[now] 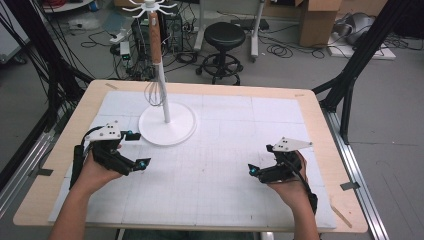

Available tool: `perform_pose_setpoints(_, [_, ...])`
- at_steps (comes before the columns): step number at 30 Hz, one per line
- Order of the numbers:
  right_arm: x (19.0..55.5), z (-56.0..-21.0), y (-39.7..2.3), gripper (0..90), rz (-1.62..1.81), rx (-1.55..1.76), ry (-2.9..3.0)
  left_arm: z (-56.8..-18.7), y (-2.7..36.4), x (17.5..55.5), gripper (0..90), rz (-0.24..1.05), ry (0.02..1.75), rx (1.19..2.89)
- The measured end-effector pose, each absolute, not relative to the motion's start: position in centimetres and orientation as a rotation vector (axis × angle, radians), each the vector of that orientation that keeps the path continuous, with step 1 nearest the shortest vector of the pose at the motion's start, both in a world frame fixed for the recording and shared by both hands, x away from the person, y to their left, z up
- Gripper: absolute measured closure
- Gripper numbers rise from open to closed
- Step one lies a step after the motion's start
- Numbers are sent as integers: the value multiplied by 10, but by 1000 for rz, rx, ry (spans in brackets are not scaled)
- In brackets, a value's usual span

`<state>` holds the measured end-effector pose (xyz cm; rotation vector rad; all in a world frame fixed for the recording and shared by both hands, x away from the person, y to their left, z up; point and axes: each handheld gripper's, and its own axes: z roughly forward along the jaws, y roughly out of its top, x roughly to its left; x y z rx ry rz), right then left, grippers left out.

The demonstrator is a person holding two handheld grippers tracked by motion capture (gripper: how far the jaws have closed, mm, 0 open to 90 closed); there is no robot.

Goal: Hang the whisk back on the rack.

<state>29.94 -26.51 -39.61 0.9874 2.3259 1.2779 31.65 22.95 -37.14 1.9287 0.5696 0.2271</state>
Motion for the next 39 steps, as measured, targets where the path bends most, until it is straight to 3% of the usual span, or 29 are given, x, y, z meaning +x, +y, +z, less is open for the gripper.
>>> perform_pose_setpoints(39, [299, -396, -259, 4, 1261, 977, 2335, -372, 227, 314, 16, 248, 562, 1944])
